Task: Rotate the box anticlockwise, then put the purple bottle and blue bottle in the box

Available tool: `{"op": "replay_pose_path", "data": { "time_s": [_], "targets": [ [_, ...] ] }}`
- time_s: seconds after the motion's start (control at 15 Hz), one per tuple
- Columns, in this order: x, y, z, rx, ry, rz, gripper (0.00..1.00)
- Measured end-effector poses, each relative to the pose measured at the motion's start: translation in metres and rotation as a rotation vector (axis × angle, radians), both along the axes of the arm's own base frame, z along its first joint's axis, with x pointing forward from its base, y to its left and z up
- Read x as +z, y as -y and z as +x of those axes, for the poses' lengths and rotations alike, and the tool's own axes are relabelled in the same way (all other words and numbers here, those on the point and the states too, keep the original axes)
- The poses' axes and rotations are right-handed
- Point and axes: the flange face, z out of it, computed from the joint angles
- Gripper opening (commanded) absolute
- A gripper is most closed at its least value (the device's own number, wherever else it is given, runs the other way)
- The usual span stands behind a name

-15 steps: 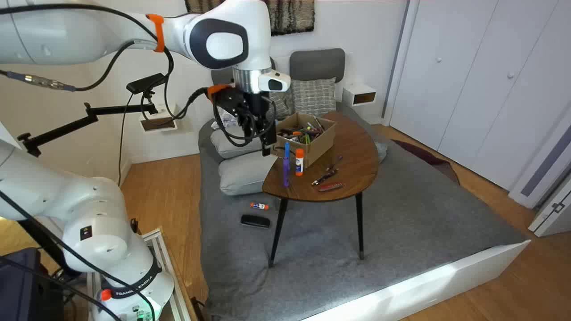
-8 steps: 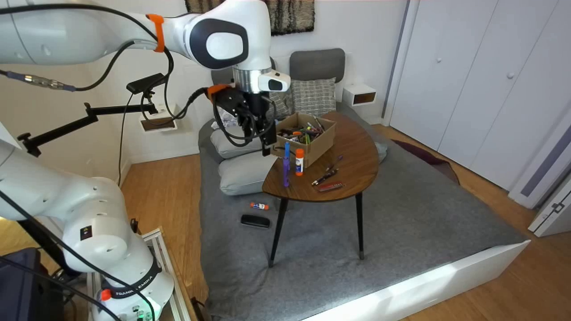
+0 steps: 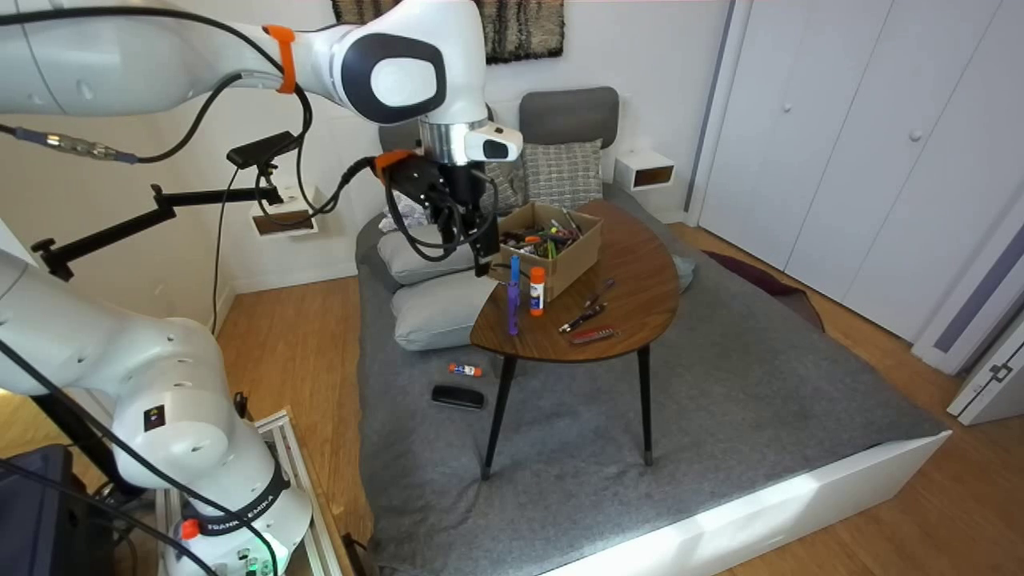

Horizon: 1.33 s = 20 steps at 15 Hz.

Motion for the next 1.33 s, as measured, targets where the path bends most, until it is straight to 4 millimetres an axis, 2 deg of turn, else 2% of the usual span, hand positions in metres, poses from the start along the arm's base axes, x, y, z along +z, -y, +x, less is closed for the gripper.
{"op": "replay_pose_path", "data": {
  "time_s": [0.27,0.47,1.0,1.33],
  "targets": [
    [0.012,-0.004,0.032,0.008,0.139,-0.015,1.00],
    [0.012,-0.008,0.065,0.019,0.190,-0.022,1.00],
    [-0.003,-0.046,0.156,0.042,0.188,-0.008,1.00],
    [-0.026,-0.064,0.206,-0.002,0.174,0.009,1.00]
  ]
}}
